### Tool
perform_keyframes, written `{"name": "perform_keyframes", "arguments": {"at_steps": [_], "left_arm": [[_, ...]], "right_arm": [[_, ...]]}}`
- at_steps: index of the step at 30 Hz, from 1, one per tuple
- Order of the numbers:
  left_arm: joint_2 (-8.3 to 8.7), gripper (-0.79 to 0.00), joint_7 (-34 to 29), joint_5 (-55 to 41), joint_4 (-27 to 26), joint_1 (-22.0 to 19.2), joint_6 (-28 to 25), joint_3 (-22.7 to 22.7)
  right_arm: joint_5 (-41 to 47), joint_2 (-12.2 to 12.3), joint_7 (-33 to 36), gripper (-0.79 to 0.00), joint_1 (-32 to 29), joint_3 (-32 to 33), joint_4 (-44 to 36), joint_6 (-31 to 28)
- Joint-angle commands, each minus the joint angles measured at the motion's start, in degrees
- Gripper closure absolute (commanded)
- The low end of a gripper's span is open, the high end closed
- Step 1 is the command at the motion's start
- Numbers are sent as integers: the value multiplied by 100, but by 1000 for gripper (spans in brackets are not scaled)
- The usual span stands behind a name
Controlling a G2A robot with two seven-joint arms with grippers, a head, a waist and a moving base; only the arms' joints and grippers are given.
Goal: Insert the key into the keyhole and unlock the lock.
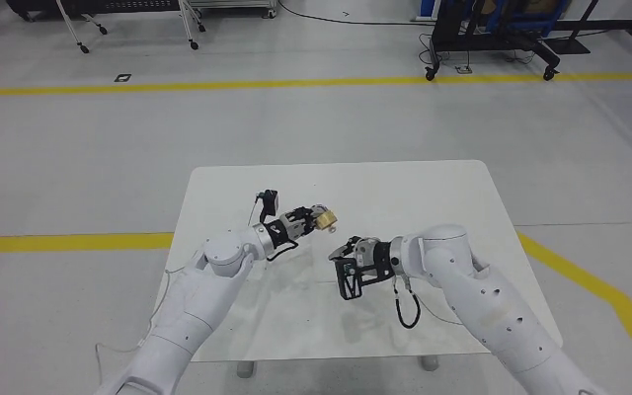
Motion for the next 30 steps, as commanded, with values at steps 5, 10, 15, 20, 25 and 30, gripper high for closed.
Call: {"name": "perform_keyframes", "arguments": {"at_steps": [5,10,15,20,25,30], "left_arm": [[3,0,-167,123,-36,-7,-27,38],[6,0,-167,203,-38,-7,-55,28],[3,0,-131,294,-81,12,-129,43],[1,0,-213,412,-96,6,-231,79],[-7,0,-206,263,-26,-3,-233,23],[-37,0,65,-208,167,0,151,-111]], "right_arm": [[37,-11,-149,0,118,-76,399,258],[138,-14,-233,0,151,-89,523,425],[354,-13,-213,0,116,-25,636,603],[554,-22,-124,0,126,-10,692,685],[624,2,-314,-576,78,79,641,834],[577,47,-335,-785,-30,191,455,831]]}}
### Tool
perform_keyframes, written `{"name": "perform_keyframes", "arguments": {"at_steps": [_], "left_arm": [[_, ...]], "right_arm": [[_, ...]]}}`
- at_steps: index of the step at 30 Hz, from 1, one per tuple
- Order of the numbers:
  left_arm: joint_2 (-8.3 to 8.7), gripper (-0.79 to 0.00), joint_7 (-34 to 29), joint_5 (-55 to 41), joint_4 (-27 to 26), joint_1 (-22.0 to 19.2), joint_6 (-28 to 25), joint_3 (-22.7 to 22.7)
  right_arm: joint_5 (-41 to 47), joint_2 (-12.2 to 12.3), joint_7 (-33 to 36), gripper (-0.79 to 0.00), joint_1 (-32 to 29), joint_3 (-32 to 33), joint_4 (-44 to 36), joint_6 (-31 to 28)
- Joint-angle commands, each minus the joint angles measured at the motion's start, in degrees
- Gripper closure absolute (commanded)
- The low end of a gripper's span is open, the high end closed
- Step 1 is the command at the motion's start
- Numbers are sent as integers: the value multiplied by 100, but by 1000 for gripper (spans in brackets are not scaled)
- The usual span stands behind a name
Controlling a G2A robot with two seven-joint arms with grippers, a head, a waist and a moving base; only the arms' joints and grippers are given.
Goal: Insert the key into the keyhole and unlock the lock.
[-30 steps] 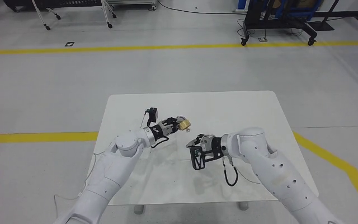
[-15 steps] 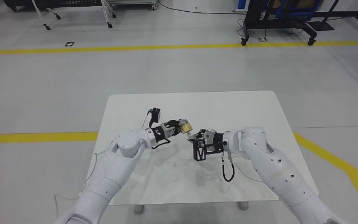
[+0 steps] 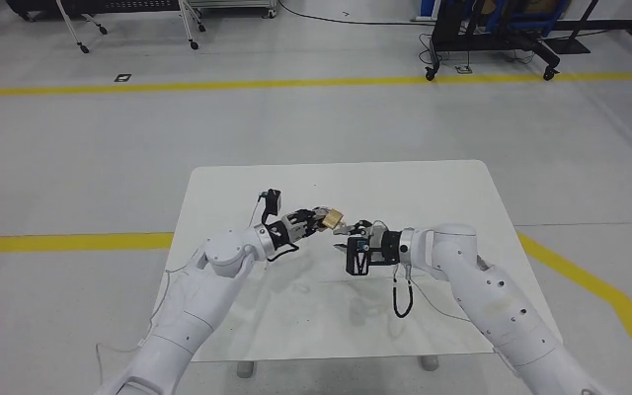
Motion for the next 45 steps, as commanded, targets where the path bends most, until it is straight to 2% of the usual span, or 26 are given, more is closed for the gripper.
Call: {"name": "perform_keyframes", "arguments": {"at_steps": [1,4,8,9,10,11,12,14,18,24,41,45], "left_arm": [[-28,0,210,-308,113,-5,357,-44],[-70,0,306,-698,198,-28,668,-72],[-105,0,328,-920,314,-95,778,-89],[-112,0,335,-944,337,-104,774,-85],[-120,0,336,-952,339,-98,779,-65],[-126,0,320,-940,330,-98,785,-42],[-129,0,276,-915,326,-104,793,-21],[-130,0,223,-843,344,-130,814,4],[-124,0,134,-574,359,-183,796,77],[-130,0,144,-334,359,-211,743,147],[-144,0,103,-64,297,-205,647,200],[-143,0,74,-22,271,-189,623,198]], "right_arm": [[-2,0,4,-785,0,0,-1,-4],[-2,0,4,-785,0,0,-1,-4],[-2,0,4,-785,0,0,-1,-4],[-77,-1,97,-785,-27,7,-39,176],[-188,-3,127,-754,-70,-25,-129,346],[-267,-2,121,-677,-118,-45,-168,489],[-357,0,140,-557,-158,-55,-196,625],[-519,2,179,-376,-215,-93,-246,806],[-732,-7,388,-289,-309,-131,-282,1201],[-732,-29,614,-200,-264,-188,-239,1202],[-716,-40,811,-111,-264,-161,-270,1216],[-656,-44,815,-43,-250,-140,-244,1205]]}}
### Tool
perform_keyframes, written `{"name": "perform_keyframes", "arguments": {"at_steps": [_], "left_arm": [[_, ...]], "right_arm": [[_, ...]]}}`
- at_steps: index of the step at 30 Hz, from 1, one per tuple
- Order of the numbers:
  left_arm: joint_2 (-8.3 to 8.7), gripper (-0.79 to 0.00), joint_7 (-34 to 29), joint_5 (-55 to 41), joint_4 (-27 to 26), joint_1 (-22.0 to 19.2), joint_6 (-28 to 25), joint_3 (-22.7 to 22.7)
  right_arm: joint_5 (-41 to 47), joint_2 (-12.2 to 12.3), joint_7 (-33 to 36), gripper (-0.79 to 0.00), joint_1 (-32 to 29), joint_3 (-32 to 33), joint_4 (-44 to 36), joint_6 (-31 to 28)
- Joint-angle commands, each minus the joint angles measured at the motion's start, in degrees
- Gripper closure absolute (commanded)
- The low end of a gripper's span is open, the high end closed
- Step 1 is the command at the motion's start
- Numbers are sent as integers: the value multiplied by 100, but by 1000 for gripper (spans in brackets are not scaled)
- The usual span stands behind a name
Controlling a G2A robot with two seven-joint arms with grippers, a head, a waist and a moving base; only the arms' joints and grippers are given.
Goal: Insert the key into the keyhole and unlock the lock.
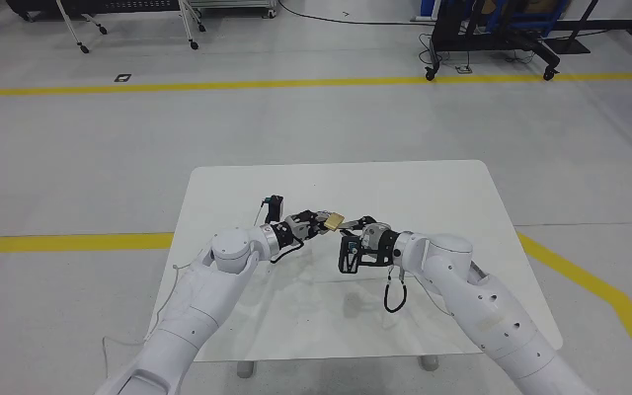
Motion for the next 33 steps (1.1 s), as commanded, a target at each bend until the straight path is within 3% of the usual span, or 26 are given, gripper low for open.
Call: {"name": "perform_keyframes", "arguments": {"at_steps": [1,5,7,16,19,22,33], "left_arm": [[1,0,-15,14,-4,3,3,-5],[-1,0,7,-33,21,0,31,-46],[-2,0,7,-30,19,3,33,-50],[-7,0,-20,8,0,17,-10,-57],[-8,0,-52,24,-12,22,-45,-56],[-9,0,-78,54,-25,31,-82,-51],[3,0,-113,252,-123,76,-428,-66]], "right_arm": [[8,0,3,-46,1,13,10,18],[-16,6,-4,-169,-23,42,-13,48],[-48,13,-23,-99,-46,62,-37,60],[-51,18,-57,-157,-81,81,-34,49],[-30,11,-44,-132,-57,57,2,11],[39,3,-36,0,-34,60,43,8],[885,-15,-197,0,-2,262,326,-222]]}}
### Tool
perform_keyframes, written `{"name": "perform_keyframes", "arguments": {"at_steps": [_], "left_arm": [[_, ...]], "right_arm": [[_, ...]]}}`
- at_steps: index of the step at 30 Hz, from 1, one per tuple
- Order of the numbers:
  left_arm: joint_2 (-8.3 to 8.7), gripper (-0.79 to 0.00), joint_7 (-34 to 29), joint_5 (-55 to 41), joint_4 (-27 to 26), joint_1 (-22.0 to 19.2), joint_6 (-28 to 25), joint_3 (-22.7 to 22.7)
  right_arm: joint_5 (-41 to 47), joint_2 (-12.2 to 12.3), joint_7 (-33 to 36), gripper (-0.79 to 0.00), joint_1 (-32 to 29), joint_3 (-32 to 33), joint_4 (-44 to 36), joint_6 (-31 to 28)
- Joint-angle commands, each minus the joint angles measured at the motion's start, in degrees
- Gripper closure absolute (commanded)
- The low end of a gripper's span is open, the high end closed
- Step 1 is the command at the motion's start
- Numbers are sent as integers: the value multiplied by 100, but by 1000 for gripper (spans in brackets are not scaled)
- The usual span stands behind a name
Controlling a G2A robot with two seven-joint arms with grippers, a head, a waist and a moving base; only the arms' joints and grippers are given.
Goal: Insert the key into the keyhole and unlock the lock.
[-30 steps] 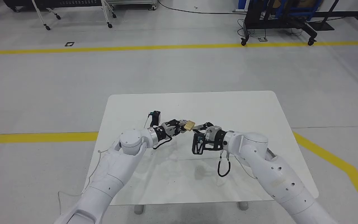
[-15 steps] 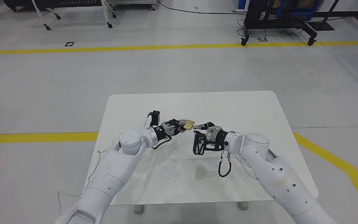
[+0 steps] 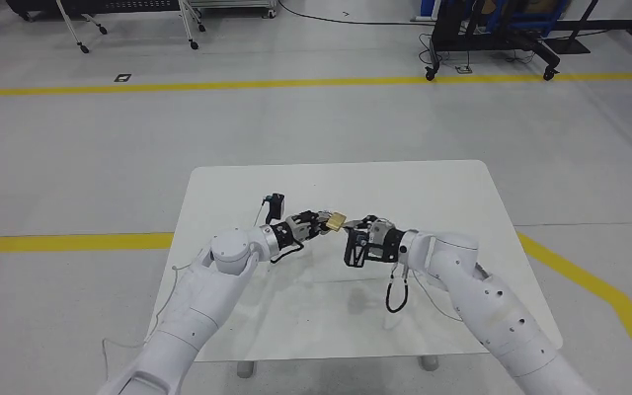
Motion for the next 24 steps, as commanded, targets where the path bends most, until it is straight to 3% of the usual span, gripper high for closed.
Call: {"name": "perform_keyframes", "arguments": {"at_steps": [1,5,11,19,21,22,23,24], "left_arm": [[6,0,26,85,-43,24,-116,-2],[17,0,79,205,-134,79,-340,-23],[47,0,279,561,-303,174,-734,-69],[65,0,486,873,-477,286,-884,-76],[66,0,488,880,-489,297,-885,-83],[66,0,492,880,-494,301,-886,-88],[65,0,489,857,-494,307,-875,-94],[64,0,480,826,-493,312,-855,-100]], "right_arm": [[291,-4,-84,0,28,60,134,-109],[1016,-16,-290,0,102,198,464,-384],[2201,-20,-1011,0,327,345,1222,-1364],[2320,-46,-908,0,511,229,1443,-1378],[2281,-50,-808,-351,524,207,1424,-1284],[2271,-52,-781,-720,522,193,1391,-1255],[2233,-50,-747,-785,522,186,1354,-1222],[2197,-48,-715,-785,514,185,1315,-1181]]}}
